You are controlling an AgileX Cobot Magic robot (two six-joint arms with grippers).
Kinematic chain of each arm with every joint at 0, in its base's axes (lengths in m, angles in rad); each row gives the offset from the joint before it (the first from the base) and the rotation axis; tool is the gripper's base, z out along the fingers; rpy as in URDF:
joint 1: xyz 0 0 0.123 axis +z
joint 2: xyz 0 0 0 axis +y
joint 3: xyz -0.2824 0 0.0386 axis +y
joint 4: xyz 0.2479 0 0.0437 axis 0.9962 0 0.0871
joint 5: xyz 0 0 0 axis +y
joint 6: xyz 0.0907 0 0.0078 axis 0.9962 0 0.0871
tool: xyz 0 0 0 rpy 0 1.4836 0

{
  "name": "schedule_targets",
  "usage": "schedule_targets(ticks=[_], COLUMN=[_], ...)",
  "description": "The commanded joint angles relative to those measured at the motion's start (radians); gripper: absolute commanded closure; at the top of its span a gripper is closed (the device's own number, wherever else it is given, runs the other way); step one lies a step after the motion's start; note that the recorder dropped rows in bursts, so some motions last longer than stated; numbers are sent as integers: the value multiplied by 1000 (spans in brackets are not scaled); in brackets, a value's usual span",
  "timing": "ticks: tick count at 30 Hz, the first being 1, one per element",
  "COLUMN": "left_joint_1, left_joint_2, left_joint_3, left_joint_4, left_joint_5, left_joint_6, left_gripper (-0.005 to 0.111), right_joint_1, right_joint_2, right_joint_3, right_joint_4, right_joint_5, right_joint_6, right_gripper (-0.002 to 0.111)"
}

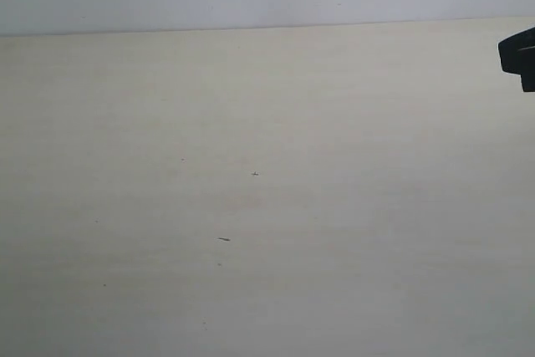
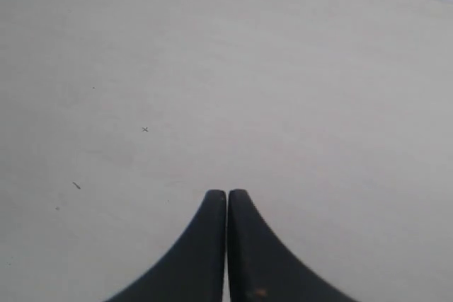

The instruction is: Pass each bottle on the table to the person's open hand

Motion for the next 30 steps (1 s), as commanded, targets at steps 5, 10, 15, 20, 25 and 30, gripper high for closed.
schedule_targets(ticks=[5,10,15,20,25,30], left_joint_1=[-7,-7,-7,-7,-7,-7], left_joint_2=[-6,-6,-6,-6,-6,-6], left_joint_3=[0,0,0,0,0,0], left_joint_4=[-3,-3,-3,-3,-3,-3], left_joint_5=[1,1,1,1,1,1], left_joint_6=[2,2,2,2,2,2], left_gripper=[107,107,107,107,107,107], right_joint_1=[-3,-3,-3,-3,-3,-3], right_joint_2=[-5,7,0,-9,-23,-109], right_joint_3=[2,2,2,2,2,2], right_joint_4=[0,-2,-2,3,0,0], right_joint_5=[-22,-89,-91,-91,-89,-87], right_joint_6=[-3,-3,-3,-3,-3,-11], right_gripper=[107,107,107,107,107,107])
